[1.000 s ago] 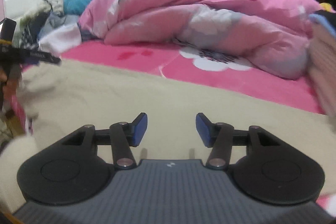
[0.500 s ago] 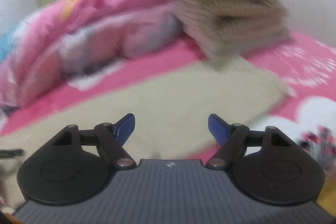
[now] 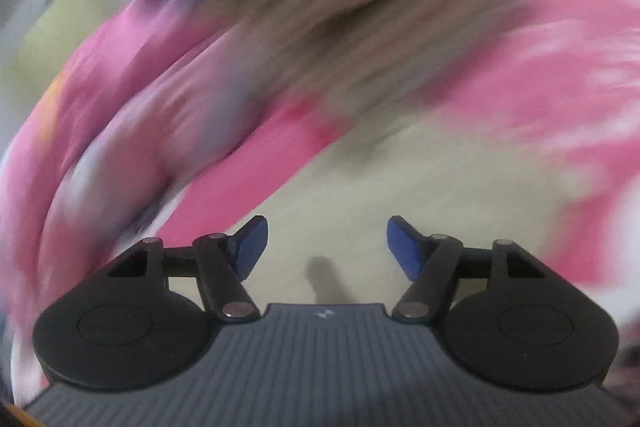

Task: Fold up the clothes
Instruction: 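Hover both open grippers over the trousers and move toward the towel stack, then move the open right gripper over the trouser end beside the towel stack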

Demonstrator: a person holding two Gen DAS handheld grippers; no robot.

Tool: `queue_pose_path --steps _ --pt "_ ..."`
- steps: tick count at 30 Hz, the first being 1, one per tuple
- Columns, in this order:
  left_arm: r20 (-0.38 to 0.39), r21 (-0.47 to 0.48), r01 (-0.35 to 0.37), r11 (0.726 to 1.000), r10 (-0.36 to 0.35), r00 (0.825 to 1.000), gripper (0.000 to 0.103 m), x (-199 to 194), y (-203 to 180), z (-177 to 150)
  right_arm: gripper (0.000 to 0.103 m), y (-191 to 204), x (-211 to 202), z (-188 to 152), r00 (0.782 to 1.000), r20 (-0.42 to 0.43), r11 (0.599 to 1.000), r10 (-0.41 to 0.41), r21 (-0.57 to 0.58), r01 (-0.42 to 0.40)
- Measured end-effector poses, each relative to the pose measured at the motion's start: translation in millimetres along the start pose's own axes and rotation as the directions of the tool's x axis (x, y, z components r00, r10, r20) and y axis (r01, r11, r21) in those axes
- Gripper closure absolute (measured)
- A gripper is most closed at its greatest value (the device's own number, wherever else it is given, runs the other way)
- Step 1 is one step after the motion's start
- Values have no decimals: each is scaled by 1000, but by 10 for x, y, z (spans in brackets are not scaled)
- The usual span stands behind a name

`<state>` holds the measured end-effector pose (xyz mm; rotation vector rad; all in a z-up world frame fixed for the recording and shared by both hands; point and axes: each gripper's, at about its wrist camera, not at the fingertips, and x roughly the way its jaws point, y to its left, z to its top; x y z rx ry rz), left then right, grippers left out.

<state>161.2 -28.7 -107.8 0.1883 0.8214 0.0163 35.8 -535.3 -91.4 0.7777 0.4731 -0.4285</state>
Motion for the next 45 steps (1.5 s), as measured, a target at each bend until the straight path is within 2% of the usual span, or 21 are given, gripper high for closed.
queue_pose_path --steps 2,3,7,9,10,13,15,17,19,21,22,24,27,31,35,37,41,45 --pt "1 -3 1 1000 -1 1000 0 1 2 -4 35 -73 -260 52 999 49 1000 6 -8 -5" --pt "2 -3 0 1000 0 1000 0 0 4 -6 29 -39 -362 16 999 50 999 6 -53 -3" --pt "2 -11 6 1000 -6 1000 0 -1 12 -15 16 206 -521 -254 1000 -3 975 16 -222 -16" --pt "2 -16 9 1000 -9 1000 0 -1 16 -20 4 306 -592 -403 1000 -10 965 12 -263 -15" --pt "2 -19 11 1000 -11 1000 0 -1 18 -22 2 341 -627 -476 1000 -8 962 6 -272 -8" --pt "-1 -38 22 999 -22 1000 0 5 42 -30 1 359 -708 -660 998 -17 960 -56 -275 49" --pt "-2 -48 27 998 -27 1000 0 8 50 -36 1 353 -726 -786 991 -15 946 -131 -300 121" --pt "0 -48 26 999 -26 1000 0 5 44 -40 1 380 -732 -892 978 -4 913 -208 -360 192" --pt "0 -50 27 998 -27 1000 0 4 44 -38 1 455 -720 -992 956 40 850 -292 -447 278" --pt "-3 -55 28 998 -28 1000 0 4 48 -34 1 524 -725 -1074 936 106 788 -336 -512 341" --pt "-3 -58 28 998 -29 1000 0 2 48 -35 1 532 -726 -1089 934 122 775 -336 -527 348" --pt "-2 -60 28 998 -28 1000 0 -1 46 -37 1 492 -681 -1067 939 98 780 -330 -533 329" --pt "1 -61 28 998 -28 1000 0 -3 46 -43 1 344 -647 -990 957 40 830 -288 -487 270" --pt "9 -62 27 998 -27 1000 0 -2 45 -56 1 133 -770 -942 984 51 906 -172 -383 179" --pt "20 -63 22 998 -21 1000 0 -9 41 -68 1 -113 -868 -807 994 79 969 -74 -228 90" --pt "25 -71 20 997 -18 1000 0 -17 41 -79 1 -224 -899 -761 995 86 985 -41 -166 55" --pt "41 -75 10 997 -6 999 0 -35 22 -107 1 -332 -901 -728 995 95 992 -17 -124 29" --pt "60 -77 0 997 4 998 0 -53 4 -139 1 -290 -880 -739 995 95 987 -28 -158 42"
